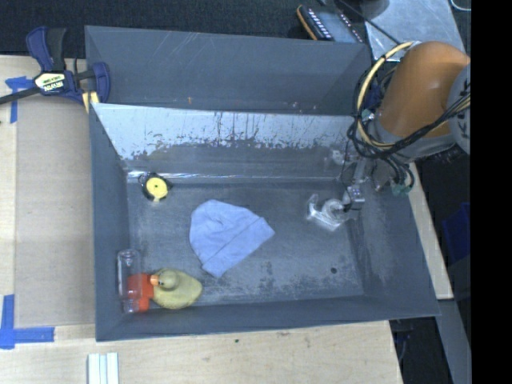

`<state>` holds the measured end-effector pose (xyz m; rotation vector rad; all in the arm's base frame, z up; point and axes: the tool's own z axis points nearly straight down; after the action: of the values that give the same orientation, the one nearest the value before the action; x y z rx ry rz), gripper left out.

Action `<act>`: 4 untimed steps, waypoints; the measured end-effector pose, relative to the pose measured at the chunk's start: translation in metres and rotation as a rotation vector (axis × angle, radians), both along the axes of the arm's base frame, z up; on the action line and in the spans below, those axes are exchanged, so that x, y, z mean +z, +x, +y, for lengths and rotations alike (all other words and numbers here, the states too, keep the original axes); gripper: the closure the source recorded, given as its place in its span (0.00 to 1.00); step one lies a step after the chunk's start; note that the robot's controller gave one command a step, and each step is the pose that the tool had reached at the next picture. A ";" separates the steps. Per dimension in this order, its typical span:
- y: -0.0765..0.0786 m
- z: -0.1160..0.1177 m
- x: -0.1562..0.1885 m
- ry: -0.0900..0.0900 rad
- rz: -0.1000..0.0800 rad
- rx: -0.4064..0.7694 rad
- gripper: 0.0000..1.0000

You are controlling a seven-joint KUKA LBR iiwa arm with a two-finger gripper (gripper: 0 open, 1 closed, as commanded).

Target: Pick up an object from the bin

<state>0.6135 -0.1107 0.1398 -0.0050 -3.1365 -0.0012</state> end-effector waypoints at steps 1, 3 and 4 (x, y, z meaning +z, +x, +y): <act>0.002 0.000 0.005 -0.001 -0.008 0.003 0.00; -0.001 -0.012 -0.008 -0.003 -0.016 -0.033 0.00; -0.001 -0.011 -0.067 -0.002 -0.006 -0.125 0.00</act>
Offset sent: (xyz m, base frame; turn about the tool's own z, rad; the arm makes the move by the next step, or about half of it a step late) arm -0.0026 -0.0095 -0.0698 0.1262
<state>0.6128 -0.1217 0.0726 -0.2019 -3.1361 0.0009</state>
